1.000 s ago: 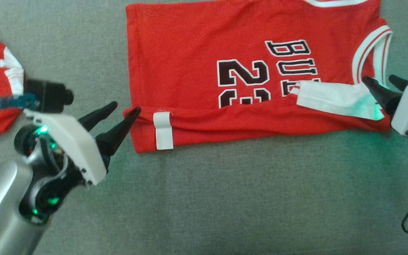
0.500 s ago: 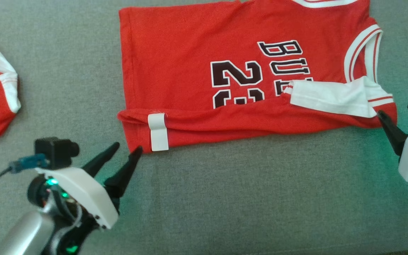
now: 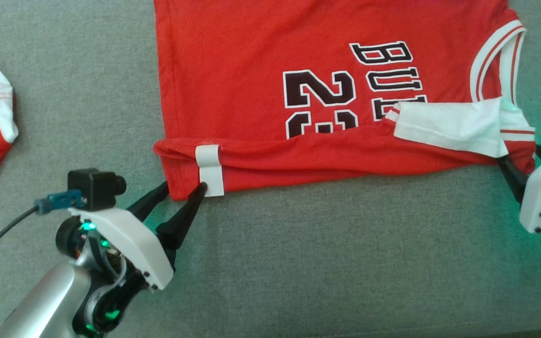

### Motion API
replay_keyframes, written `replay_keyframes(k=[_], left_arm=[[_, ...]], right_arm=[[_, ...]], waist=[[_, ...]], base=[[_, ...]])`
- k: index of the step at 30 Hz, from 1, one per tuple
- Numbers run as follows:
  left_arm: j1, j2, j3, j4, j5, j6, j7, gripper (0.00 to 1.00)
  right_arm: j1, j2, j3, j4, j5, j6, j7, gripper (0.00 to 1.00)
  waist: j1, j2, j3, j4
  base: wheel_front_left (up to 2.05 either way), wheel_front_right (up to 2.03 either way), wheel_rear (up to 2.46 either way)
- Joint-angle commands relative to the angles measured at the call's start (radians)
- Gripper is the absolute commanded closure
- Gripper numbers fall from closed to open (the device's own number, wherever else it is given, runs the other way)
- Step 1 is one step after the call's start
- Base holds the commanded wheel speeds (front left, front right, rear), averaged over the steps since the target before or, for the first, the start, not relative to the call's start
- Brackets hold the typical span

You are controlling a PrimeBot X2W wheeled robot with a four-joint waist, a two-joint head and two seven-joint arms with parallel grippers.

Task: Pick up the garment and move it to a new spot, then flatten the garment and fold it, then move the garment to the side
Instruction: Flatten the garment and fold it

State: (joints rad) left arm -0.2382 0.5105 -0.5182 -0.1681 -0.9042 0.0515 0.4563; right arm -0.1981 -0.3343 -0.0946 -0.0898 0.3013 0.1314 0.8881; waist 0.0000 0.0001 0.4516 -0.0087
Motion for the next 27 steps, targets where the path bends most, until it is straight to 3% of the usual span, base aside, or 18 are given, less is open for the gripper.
replay_keyframes(k=[1, 13, 14, 15, 16, 17, 18, 27], left_arm=[[-0.029, 0.013, 0.028, -0.016, 0.007, -0.004, 0.003, 0.0], [-0.043, 0.001, 0.001, 0.011, 0.005, -0.016, 0.016, 0.0], [-0.045, 0.0, -0.003, 0.013, 0.003, -0.02, 0.02, 0.07], [-0.047, -0.002, -0.004, 0.014, 0.002, -0.021, 0.02, 0.65], [-0.048, -0.005, -0.006, 0.015, -0.003, -0.025, 0.022, 1.0], [-0.05, -0.005, -0.01, 0.015, -0.008, -0.032, 0.027, 1.0], [-0.05, -0.005, -0.011, 0.015, -0.014, -0.037, 0.03, 1.0], [-0.016, 0.009, 0.066, -0.051, -0.12, -0.045, 0.017, 1.0]], right_arm=[[-0.019, -0.007, 0.017, -0.024, 0.01, -0.001, -0.007, 0.0], [-0.037, 0.003, 0.038, 0.008, 0.02, -0.001, -0.011, 0.0], [-0.038, 0.004, 0.043, 0.01, 0.024, -0.001, -0.008, 0.0], [-0.038, 0.007, 0.045, 0.013, 0.03, -0.001, -0.004, 0.0], [-0.039, 0.012, 0.047, 0.017, 0.04, -0.001, -0.001, 0.53], [-0.042, 0.018, 0.043, 0.021, 0.049, -0.001, 0.001, 0.91], [-0.046, 0.025, 0.036, 0.026, 0.056, -0.001, 0.002, 1.0], [-0.065, 0.031, -0.065, 0.005, 0.16, -0.001, 0.097, 1.0]], waist=[[0.0, -0.0001, 0.001, 0.0], [0.0, -0.0001, 0.007, 0.0], [0.0, -0.0001, 0.007, -0.001], [0.0, -0.0001, 0.007, -0.002], [0.0, -0.0001, 0.006, -0.003], [0.0, -0.0001, 0.005, -0.004], [0.0, -0.0001, 0.001, -0.004], [0.0, -0.0001, -0.051, 0.001]], base=[[0.0, 0.0, 0.0], [0.0, 0.0, 0.0], [0.0, 0.0, 0.0], [0.0, 0.0, 0.0], [0.0, 0.0, 0.0], [0.0, 0.0, 0.0], [0.0, 0.0, 0.0], [0.0, 0.0, 0.0]])
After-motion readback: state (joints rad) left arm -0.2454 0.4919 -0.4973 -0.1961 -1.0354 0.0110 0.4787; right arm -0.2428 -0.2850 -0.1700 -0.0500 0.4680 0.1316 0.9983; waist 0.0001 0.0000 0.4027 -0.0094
